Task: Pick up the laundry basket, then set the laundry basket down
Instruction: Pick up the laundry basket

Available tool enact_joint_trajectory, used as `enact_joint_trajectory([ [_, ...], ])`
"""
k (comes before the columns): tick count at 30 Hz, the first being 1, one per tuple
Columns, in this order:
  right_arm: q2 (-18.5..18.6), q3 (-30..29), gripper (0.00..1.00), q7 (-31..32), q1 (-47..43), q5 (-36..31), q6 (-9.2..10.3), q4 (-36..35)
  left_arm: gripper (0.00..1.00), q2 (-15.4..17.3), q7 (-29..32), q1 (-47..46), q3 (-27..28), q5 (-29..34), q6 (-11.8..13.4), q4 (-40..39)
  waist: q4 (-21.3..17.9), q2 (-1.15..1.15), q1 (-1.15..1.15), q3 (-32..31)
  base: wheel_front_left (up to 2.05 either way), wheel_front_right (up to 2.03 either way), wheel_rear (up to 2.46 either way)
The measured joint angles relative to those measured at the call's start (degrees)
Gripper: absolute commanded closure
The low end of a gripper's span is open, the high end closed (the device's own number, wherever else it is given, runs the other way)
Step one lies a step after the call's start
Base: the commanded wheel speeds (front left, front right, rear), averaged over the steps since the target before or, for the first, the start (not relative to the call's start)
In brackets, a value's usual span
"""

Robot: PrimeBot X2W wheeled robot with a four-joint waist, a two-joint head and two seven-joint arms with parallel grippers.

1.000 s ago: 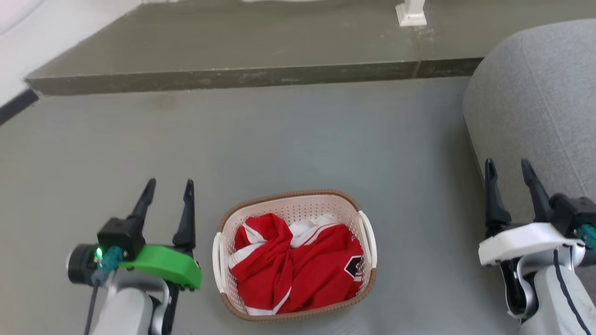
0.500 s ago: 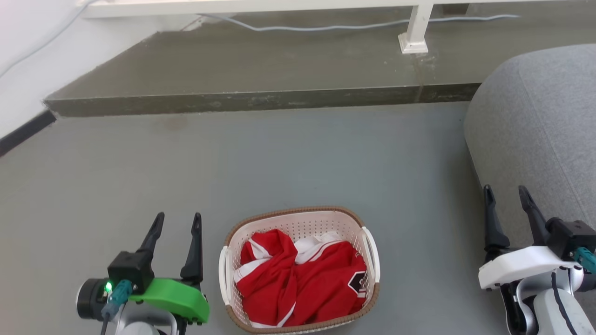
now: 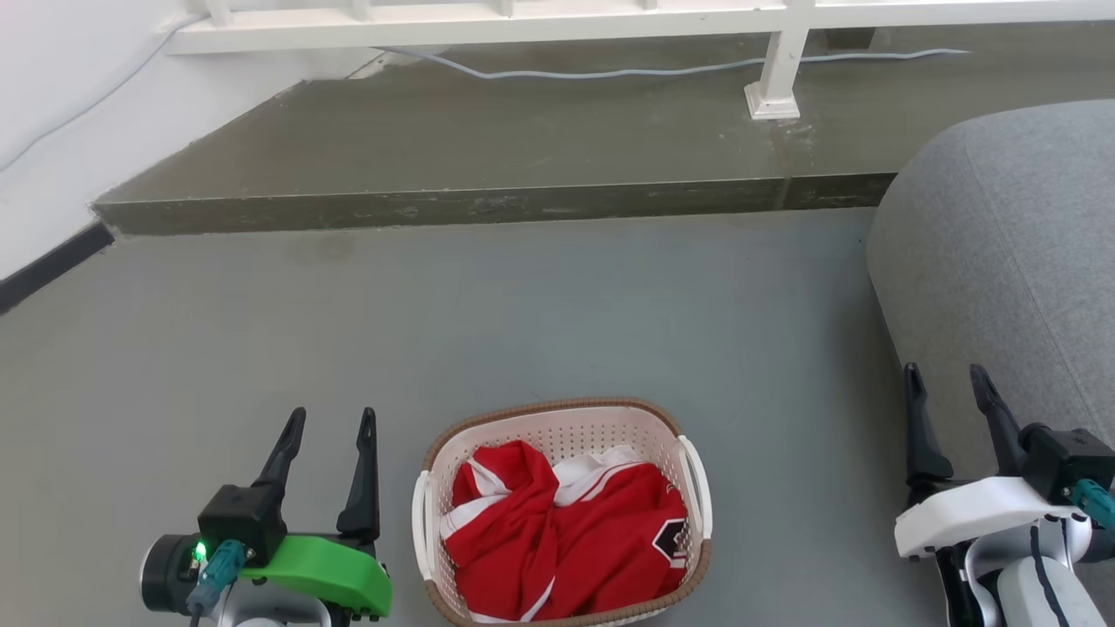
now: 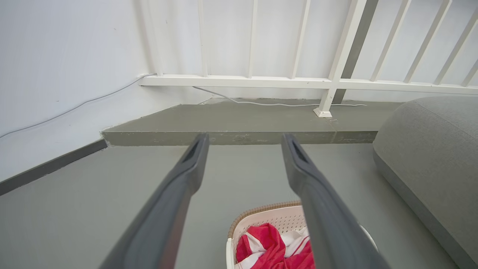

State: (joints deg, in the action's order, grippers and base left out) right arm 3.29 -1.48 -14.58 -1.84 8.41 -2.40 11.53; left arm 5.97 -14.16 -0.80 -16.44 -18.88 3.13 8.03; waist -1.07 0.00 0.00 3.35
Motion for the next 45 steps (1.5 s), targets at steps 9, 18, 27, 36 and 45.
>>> enact_joint_trajectory([
  [9,0.0,0.3,0.00,0.0,-0.1,-0.5,0.00,-0.7,0.00,0.0,0.6,1.4,0.0,0.0,0.5,-1.8,0.3,0.00,0.00,0.2,0.00,0.00,0.00],
  [18,0.0,0.5,0.00,0.0,-0.8,-0.5,0.00,-1.1,0.00,0.0,1.1,1.5,0.0,0.0,1.0,-3.3,0.4,0.00,0.00,0.3,0.00,0.00,0.00],
  [27,0.0,0.5,0.00,0.0,-1.0,-0.5,0.00,-1.3,0.00,0.1,1.8,2.3,0.0,0.0,1.2,-4.2,0.4,0.00,0.00,0.5,0.00,0.00,0.00],
  [36,0.0,0.6,0.00,0.1,-1.0,-0.5,0.03,-2.2,0.00,0.1,2.5,2.6,0.0,0.1,1.3,-5.5,0.6,0.00,0.00,1.5,0.00,0.00,0.00],
  [45,0.0,2.5,0.00,1.4,-0.1,-0.5,-0.13,-2.9,0.00,0.1,3.7,2.1,-0.4,0.1,1.4,-6.8,0.6,0.00,0.00,6.0,0.00,0.00,0.00],
])
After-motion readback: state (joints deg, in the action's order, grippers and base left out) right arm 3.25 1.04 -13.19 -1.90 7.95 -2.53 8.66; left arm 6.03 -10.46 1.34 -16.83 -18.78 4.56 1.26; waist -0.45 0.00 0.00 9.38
